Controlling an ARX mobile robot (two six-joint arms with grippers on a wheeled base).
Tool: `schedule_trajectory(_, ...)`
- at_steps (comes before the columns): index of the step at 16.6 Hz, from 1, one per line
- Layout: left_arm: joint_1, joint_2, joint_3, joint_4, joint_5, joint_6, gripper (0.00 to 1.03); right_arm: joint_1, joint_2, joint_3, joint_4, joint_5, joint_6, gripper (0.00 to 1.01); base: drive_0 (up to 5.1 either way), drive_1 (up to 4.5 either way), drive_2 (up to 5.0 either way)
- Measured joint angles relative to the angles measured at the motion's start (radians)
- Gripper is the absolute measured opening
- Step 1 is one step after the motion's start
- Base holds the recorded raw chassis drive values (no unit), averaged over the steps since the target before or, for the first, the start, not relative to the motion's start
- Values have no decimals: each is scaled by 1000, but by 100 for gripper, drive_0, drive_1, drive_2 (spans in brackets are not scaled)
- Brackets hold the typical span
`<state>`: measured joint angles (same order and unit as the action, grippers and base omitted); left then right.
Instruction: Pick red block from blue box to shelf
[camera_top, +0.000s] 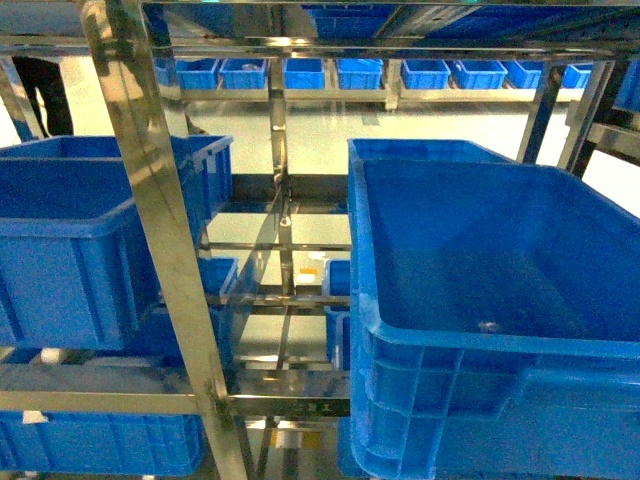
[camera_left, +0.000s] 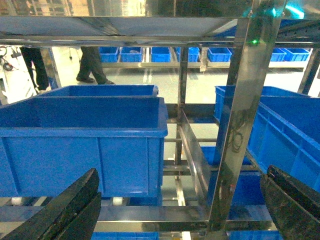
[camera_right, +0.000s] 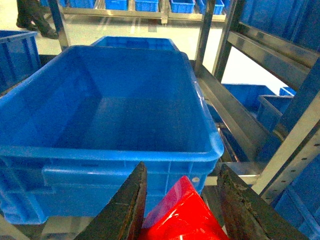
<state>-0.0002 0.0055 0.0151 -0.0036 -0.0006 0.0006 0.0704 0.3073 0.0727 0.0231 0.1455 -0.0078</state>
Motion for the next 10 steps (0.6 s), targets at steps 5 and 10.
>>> schedule_trajectory(5, 0, 0, 0, -1, 0, 0, 98, -24, 983, 243, 789, -68, -8, 37, 0, 0, 0)
schedule_trajectory(10, 0, 0, 0, -1, 0, 0, 98, 66, 1458, 551, 809, -42, 72, 69, 0, 0, 0)
